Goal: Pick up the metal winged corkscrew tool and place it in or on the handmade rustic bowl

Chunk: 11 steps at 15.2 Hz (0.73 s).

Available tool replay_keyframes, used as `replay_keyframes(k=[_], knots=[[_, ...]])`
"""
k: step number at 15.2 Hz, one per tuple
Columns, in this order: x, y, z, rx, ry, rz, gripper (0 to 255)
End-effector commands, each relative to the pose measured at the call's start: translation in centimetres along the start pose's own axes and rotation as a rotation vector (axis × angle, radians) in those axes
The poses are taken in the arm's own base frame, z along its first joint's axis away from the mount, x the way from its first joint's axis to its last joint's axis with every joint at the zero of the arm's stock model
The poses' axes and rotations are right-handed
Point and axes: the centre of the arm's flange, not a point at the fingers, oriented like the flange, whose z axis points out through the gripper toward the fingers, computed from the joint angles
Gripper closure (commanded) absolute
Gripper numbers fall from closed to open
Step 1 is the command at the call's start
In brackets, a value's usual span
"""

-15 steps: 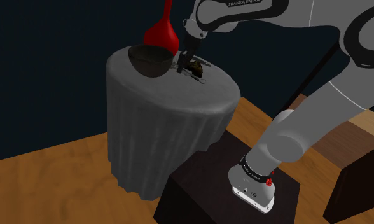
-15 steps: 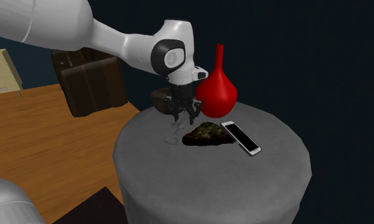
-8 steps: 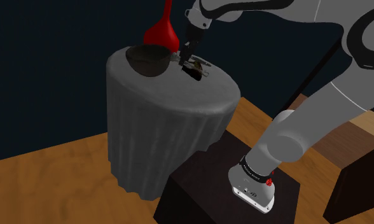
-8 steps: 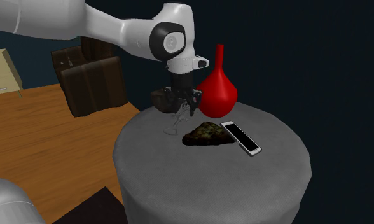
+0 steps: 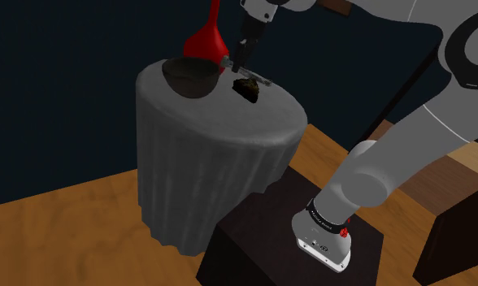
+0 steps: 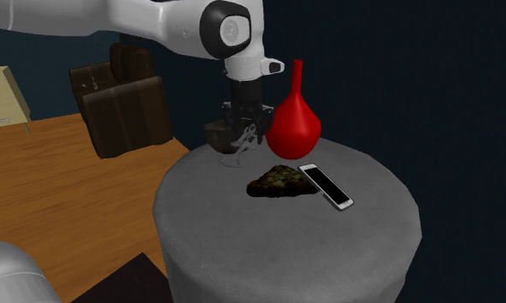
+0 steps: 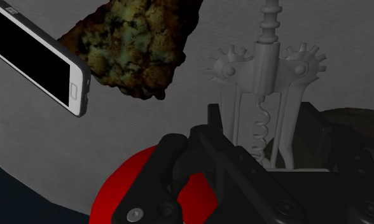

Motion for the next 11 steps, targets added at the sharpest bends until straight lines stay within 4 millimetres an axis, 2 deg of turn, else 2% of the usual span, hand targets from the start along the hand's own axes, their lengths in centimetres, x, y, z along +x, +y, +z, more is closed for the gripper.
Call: replay_keyframes(k=[1, 11], knots=[[0.2, -0.1, -1.1, 0.000, 0.000, 0.000, 255], [0.7, -0.1, -6.4, 0.000, 0.000, 0.000, 255]])
